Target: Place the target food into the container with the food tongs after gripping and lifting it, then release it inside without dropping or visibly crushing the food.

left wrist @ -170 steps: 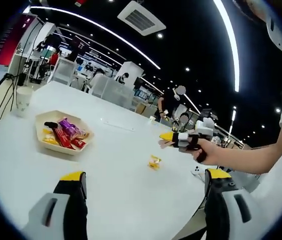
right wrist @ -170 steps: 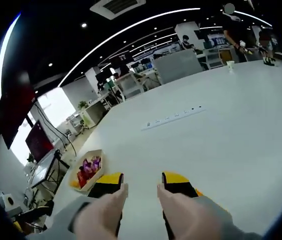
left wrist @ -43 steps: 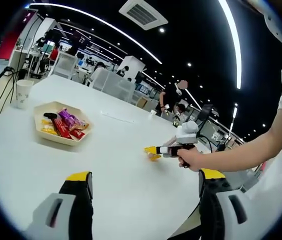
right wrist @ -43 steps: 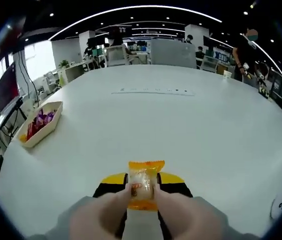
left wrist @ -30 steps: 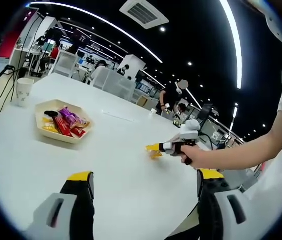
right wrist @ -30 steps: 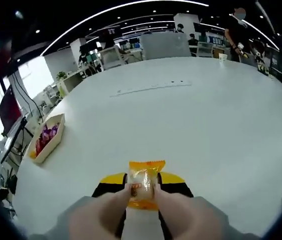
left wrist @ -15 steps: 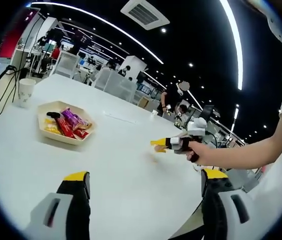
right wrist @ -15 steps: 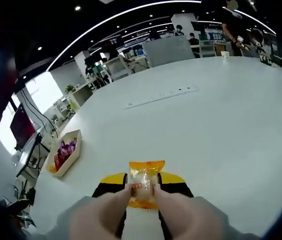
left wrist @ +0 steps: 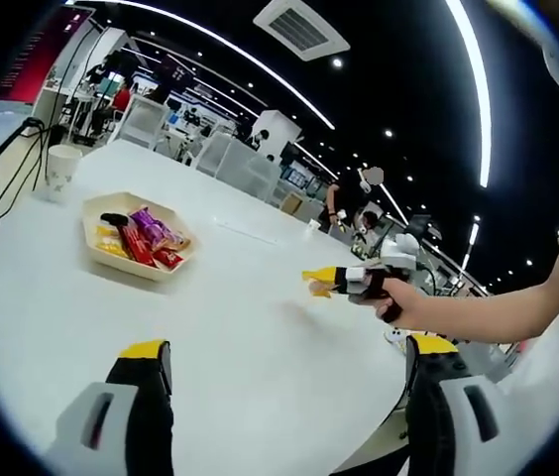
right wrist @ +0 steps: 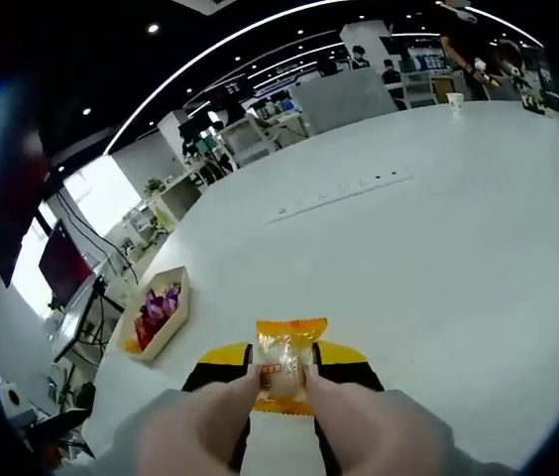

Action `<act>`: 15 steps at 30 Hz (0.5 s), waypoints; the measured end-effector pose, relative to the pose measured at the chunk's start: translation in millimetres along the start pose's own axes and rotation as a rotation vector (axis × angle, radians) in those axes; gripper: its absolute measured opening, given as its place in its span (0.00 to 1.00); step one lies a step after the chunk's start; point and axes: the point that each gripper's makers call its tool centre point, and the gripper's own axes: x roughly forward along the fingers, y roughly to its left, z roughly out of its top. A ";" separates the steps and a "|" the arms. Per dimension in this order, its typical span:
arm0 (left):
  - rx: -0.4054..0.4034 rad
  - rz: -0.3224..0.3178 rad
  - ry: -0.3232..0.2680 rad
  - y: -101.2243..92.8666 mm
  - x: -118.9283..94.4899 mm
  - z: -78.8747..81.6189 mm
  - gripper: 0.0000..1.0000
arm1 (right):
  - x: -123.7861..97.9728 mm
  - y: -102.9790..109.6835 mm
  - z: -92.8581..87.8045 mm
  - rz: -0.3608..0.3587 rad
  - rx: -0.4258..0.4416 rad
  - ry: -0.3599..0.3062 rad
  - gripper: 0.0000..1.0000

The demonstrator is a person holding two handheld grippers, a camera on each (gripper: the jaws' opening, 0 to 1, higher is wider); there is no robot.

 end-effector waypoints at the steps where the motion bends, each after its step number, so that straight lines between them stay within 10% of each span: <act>1: -0.001 0.000 0.001 0.1 0.2 0.2 0.99 | -0.4 1.5 1.0 0.005 0.003 -0.002 0.23; 15: -0.034 0.003 0.015 4.0 0.0 -0.7 0.99 | 0.0 20.9 9.8 0.065 -0.021 -0.004 0.23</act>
